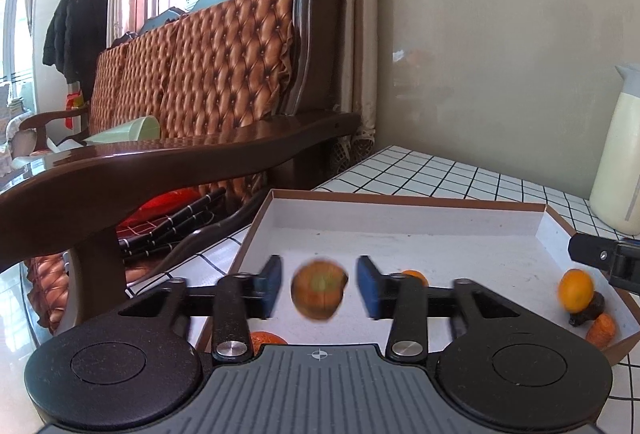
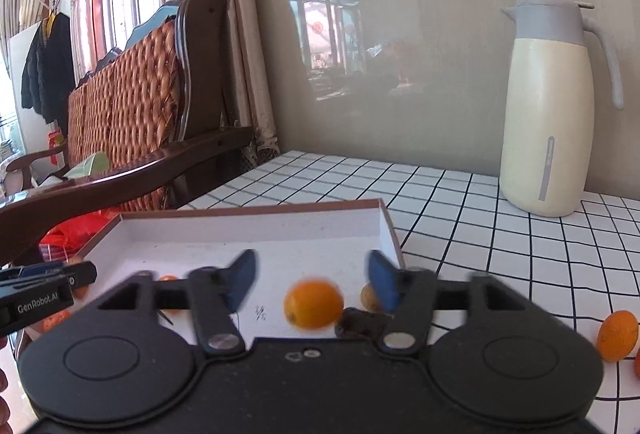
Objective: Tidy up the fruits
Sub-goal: 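Open both tools to drop the carrot piece and orange into the box, then move both open tools away from the box toward the two oranges on the table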
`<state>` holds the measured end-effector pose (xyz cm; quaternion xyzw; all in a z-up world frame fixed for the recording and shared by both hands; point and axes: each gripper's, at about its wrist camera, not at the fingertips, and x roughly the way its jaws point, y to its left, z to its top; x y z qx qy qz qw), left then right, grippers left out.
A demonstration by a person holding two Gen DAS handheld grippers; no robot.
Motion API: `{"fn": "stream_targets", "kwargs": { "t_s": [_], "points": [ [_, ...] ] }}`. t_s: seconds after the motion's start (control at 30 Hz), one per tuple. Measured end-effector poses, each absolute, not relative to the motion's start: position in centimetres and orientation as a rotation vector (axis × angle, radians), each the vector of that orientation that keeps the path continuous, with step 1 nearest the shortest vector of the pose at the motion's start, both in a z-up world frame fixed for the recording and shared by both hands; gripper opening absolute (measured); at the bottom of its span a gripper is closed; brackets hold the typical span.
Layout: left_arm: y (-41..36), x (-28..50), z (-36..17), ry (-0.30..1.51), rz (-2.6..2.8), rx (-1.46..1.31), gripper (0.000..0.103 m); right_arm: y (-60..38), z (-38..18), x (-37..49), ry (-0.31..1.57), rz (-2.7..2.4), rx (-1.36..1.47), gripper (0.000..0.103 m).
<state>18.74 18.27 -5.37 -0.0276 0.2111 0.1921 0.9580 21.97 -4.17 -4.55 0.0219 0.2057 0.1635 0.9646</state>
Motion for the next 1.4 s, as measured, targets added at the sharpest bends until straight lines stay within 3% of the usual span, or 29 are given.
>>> {"fn": "stream_targets", "kwargs": {
  "t_s": [0.03, 0.07, 0.2, 1.4],
  "points": [
    [18.1, 18.6, -5.2, 0.415, 0.418, -0.047, 0.100, -4.3, -4.2, 21.6, 0.379, 0.313, 0.051, 0.093],
    [17.9, 18.3, -4.9, 0.378, 0.443, -0.028, 0.103, -4.4, -4.0, 21.2, 0.351, 0.303, 0.051, 0.093],
    [17.7, 18.1, -3.7, 0.336, 0.435, -0.008, 0.103, -4.9, -3.1, 21.0, 0.319, 0.325, 0.070, 0.097],
    [12.1, 11.3, 1.5, 0.296, 0.325, 0.028, 0.103, -10.5, 0.2, 12.5, 0.297, 0.288, 0.089, 0.097]
  ]
}}
